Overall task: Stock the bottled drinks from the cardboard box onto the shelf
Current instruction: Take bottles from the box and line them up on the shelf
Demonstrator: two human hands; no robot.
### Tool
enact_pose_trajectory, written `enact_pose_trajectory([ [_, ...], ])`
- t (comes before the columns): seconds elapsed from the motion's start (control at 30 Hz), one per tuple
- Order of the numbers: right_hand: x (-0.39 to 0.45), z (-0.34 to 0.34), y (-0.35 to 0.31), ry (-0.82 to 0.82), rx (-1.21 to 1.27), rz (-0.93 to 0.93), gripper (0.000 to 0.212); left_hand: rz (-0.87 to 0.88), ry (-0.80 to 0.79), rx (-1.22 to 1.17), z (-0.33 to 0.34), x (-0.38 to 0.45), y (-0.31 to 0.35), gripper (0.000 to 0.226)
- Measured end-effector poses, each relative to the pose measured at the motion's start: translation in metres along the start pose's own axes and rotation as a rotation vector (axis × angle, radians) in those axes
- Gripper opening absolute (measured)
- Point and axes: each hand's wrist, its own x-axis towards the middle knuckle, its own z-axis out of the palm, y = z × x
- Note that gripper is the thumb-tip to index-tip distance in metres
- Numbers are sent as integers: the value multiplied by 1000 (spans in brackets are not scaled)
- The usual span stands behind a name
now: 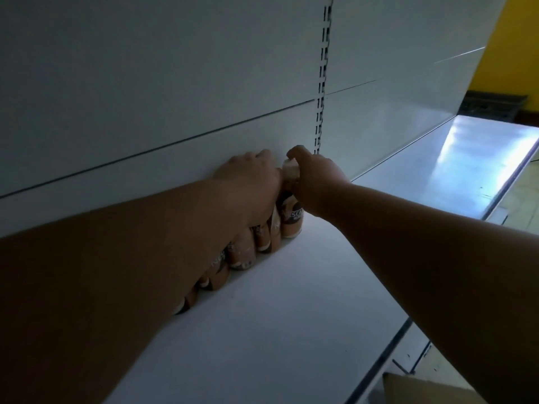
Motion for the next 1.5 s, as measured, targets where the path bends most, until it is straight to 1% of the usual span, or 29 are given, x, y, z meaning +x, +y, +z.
enact_pose_trajectory([
  [0.1,-10,-7,-6,-17,-10,6,57,-30,69,-9,-8,-9,2,33],
  [0.17,-22,-18,-14,-9,-39,-26,59,-51,114,-28,-18,-21,1,34],
  [0.27,-40,-38,-32,-15,-82,-124,53,-44,136,-71,-35,-49,-7,36],
  [0.4,-65,-55,-79,-108,-128,-257,31,-89,67,-149,-62,-109,-42,31],
  [0.47,-78,-52,-110,-156,-143,-325,24,-134,22,-165,-72,-144,-68,30],
  [0.6,-101,-22,-172,-232,-129,-451,21,-216,-32,-109,-76,-208,-112,31],
  [0.73,-117,16,-219,-283,-176,-527,27,-281,-161,-66,-64,-257,-129,31],
  [0.8,-122,30,-233,-292,-203,-528,29,-301,-180,-80,-56,-268,-133,32],
  [0.97,-129,58,-248,-268,-193,-517,29,-328,-129,-25,-53,-282,-144,33],
  [1.07,-131,71,-254,-284,-211,-537,34,-345,-209,-70,-48,-286,-152,34],
  [1.13,-131,77,-261,-314,-225,-531,36,-336,-222,-105,-41,-286,-156,31],
  [1.2,-130,80,-266,-324,-210,-511,34,-322,-197,-115,-35,-287,-157,28],
  [1.33,-127,82,-270,-292,-178,-497,30,-303,-156,-82,-28,-285,-161,27],
  [1.5,-130,77,-273,-312,-179,-483,30,-283,-132,-60,-26,-286,-165,35],
])
